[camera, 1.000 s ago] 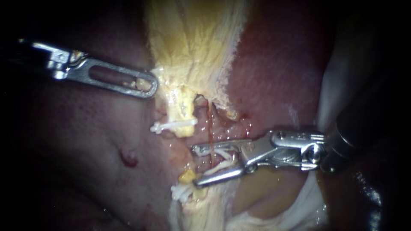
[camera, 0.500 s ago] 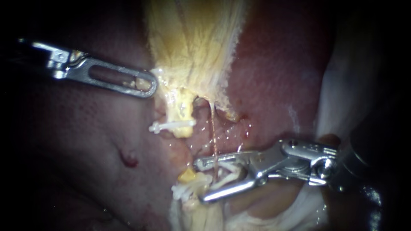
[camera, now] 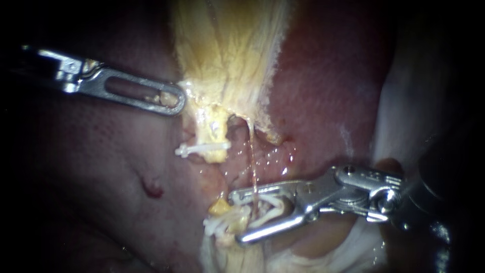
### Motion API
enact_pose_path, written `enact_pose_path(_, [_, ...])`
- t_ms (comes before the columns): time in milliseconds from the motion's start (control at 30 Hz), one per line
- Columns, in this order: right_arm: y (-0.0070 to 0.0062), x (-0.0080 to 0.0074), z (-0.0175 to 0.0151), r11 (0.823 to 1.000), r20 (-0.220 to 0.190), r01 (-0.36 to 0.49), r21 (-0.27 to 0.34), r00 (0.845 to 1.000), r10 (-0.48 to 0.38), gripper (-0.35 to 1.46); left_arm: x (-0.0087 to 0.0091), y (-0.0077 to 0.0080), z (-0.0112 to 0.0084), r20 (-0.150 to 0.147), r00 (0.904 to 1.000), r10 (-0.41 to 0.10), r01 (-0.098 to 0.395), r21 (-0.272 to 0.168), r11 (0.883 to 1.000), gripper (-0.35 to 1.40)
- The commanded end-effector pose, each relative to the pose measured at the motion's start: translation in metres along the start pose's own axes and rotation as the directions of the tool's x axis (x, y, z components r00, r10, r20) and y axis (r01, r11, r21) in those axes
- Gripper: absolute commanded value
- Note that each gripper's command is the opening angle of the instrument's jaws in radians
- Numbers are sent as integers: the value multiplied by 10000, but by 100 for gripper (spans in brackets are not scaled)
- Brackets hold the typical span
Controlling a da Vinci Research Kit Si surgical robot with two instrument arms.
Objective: Clipping first clip right tube
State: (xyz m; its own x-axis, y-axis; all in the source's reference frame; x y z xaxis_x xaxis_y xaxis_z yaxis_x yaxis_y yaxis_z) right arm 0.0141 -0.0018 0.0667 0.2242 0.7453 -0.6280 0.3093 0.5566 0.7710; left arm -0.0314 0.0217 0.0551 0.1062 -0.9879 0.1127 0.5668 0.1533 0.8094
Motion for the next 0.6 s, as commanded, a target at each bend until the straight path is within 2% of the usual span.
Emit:
enact_pose_path(33, [2, -2, -1, 10000, 2, 6, -11, 10000, -6, 43, 0, 0, 0, 4, 10000, 5, -5, 3, 10000, -35])
enact_pose_path(333, [17, -9, -12, 10000, -35, 22, -53, 10000, -22, 17, -1, 2, 1, 4, 10000, 8, -8, 3, 10000, -35])
enact_pose_path(600, [18, -10, -15, 10000, -26, 25, -30, 10000, -25, -14, -1, 3, 1, 5, 10000, 8, -8, 2, 10000, -35])
